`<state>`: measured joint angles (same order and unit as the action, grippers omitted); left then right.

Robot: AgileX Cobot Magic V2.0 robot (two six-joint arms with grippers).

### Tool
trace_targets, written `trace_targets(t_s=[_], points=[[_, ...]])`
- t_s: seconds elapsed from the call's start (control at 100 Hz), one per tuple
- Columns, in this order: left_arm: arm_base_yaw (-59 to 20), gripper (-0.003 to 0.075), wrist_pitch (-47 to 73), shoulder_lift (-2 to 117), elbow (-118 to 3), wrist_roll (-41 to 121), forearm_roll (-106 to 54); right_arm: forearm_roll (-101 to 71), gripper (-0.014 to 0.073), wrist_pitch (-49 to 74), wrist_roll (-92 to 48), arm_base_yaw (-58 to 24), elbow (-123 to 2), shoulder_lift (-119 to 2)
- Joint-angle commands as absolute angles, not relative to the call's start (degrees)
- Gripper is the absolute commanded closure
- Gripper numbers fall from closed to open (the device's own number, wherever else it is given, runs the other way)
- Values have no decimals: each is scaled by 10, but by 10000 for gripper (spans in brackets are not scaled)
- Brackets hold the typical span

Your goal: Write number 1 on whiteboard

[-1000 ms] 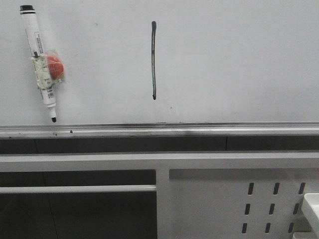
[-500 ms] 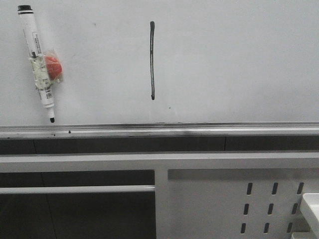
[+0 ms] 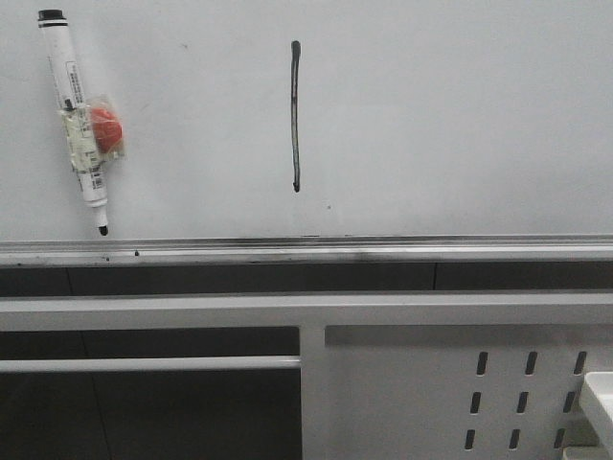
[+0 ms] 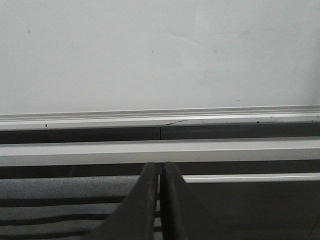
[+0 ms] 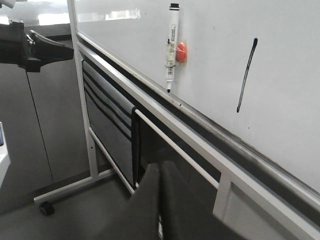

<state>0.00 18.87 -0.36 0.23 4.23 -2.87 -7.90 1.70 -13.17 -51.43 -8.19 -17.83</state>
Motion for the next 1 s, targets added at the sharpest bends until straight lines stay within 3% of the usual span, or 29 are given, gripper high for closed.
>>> trace_targets(t_s=[0.0,0.55,0.73,0.81,0.99], points=[[-5,740,156,-5,22,42,-28,-80,663,-26,-132,-513,-98,-181],[-5,740,156,-5,22,42,-28,-78,663,-26,-134,-513,-95,-181],[-5,740,156,-5,22,42,-28,10,663,-101,-134,-513,-30,-181],[-5,740,156,-5,22,42,-28,-13,663,-163,-133,-512,16,-181],[-5,740,156,-5,22,42,-28,-73,663,-120,-133,-484,12,-159]])
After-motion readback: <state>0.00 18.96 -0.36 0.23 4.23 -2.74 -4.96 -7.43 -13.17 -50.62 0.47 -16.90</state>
